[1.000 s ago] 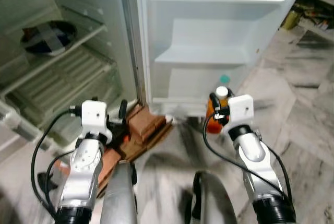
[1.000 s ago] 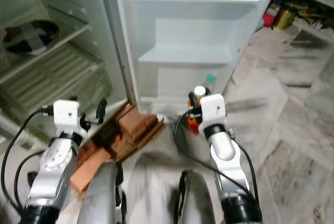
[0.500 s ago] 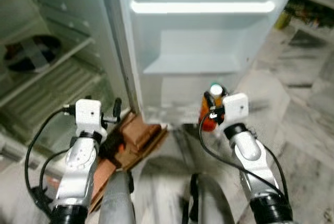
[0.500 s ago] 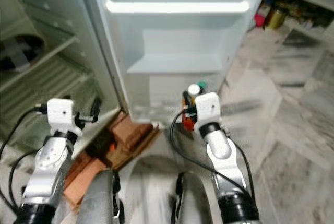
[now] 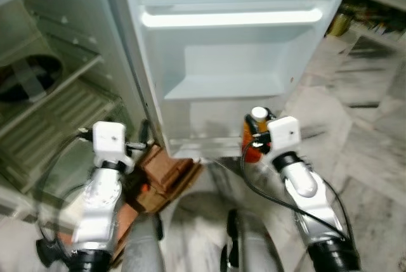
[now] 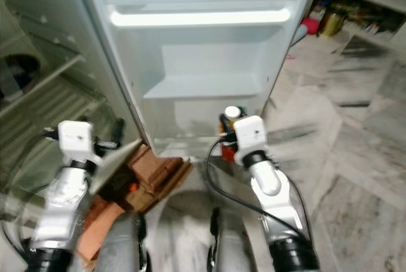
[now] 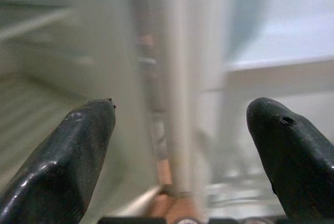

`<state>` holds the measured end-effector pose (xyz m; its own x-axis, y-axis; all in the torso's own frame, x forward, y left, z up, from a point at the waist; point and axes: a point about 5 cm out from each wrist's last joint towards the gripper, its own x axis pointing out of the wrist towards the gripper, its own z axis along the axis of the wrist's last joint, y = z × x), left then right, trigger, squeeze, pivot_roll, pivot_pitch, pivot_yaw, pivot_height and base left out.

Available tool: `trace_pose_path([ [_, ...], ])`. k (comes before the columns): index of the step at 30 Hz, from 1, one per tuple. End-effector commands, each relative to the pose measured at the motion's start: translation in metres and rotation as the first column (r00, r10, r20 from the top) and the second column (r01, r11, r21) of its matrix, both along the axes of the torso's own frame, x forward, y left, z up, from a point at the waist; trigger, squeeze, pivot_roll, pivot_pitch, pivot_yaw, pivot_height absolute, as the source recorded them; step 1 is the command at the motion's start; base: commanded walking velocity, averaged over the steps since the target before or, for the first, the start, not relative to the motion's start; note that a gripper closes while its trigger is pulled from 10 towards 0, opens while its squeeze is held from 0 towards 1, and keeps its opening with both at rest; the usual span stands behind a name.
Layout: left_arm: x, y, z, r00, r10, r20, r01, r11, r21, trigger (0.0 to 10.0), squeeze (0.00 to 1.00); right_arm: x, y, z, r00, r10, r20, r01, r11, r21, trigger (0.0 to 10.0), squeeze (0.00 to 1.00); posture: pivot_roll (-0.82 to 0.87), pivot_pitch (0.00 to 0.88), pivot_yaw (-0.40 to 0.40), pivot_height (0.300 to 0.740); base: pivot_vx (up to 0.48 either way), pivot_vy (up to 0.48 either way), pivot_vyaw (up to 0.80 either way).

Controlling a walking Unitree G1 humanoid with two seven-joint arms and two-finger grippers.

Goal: Restocking fridge

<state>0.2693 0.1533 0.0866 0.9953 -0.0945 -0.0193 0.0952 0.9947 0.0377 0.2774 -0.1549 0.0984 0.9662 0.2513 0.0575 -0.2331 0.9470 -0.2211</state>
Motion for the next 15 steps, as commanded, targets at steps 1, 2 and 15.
trace_pose_path([
  [1,0.0004,0.0095,0.0012,1.0,0.024,0.001,-0.024,0.999,0.024,10.0,0.0,0.0028,0.0035,0.0106,0.999,0.004,0.049,-0.005,1.0,0.019,10.0,0.0,0.06,0.116,-0.018,0.626,0.356,0.0,0.0],
  [2,0.0004,0.0095,0.0012,1.0,0.024,0.001,-0.024,0.999,0.024,10.0,0.0,0.0028,0.0035,0.0106,0.999,0.004,0.049,-0.005,1.0,0.019,10.0,0.0,0.06,0.116,-0.018,0.626,0.356,0.0,0.0],
  [15,0.0013,0.0079,0.0012,1.0,0.025,0.001,-0.025,1.0,0.016,10.0,0.0,0.0013,0.0111,0.0104,0.997,0.064,0.037,-0.066,0.996,0.056,10.0,0.0,0.06,0.118,-0.019,0.626,0.021,0.0,0.0],
])
